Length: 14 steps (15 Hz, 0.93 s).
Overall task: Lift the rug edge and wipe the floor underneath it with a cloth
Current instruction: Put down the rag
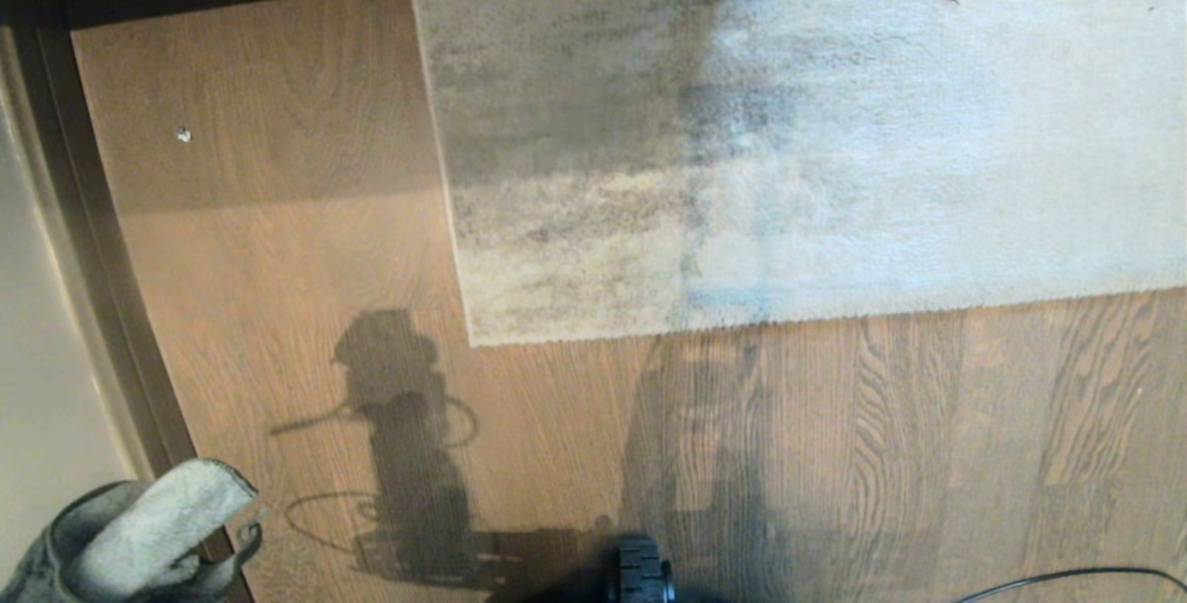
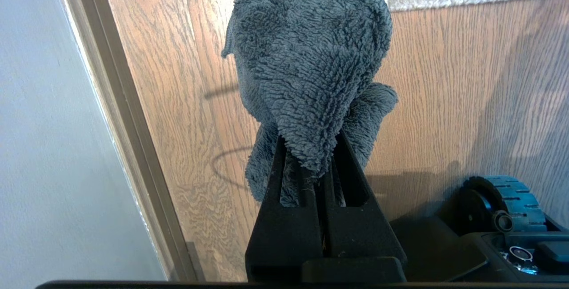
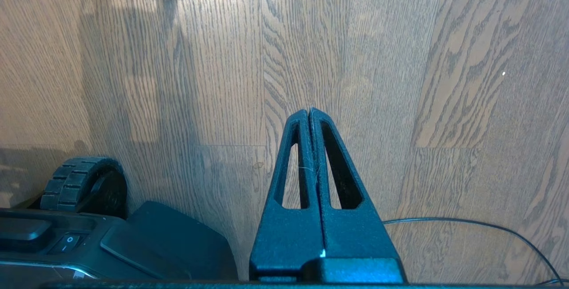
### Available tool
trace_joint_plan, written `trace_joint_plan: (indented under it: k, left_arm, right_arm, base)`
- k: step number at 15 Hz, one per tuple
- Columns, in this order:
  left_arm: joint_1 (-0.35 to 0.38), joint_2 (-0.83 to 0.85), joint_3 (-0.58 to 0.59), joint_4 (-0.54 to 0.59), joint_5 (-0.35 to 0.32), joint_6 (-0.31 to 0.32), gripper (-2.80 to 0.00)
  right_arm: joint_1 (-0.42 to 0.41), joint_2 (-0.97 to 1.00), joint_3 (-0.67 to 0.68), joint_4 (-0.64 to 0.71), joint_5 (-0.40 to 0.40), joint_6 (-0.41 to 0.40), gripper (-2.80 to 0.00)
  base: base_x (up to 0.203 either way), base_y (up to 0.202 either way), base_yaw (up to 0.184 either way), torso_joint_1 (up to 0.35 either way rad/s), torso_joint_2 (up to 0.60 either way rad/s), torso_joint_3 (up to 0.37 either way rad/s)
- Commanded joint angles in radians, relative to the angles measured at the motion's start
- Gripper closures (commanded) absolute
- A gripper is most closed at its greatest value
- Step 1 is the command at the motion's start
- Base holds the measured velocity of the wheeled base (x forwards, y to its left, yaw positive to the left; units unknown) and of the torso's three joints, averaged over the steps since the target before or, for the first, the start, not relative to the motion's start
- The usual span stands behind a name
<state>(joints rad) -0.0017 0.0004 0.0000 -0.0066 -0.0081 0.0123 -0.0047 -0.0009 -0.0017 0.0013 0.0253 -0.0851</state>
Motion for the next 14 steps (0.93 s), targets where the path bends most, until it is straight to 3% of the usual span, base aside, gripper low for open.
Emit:
trace_joint_plan:
  k: [1,10,14]
  left_arm:
    - [0.0,0.0,0.0,0.0,0.0,-0.002,0.0]
    - [0.0,0.006,-0.006,0.013,0.0,-0.029,0.0]
    - [-0.003,0.198,-0.119,0.09,0.014,-0.09,0.0]
  right_arm:
    - [0.0,0.001,0.0,0.0,0.001,-0.001,0.0]
    - [0.0,0.002,0.0,0.0,0.001,-0.001,0.0]
    - [0.0,0.002,0.0,0.0,0.001,-0.001,0.0]
  base:
    - [0.0,0.0,0.0,0.0,0.0,0.0]
    - [0.0,0.0,0.0,0.0,0.0,0.0]
    - [0.0,0.0,0.0,0.0,0.0,0.0]
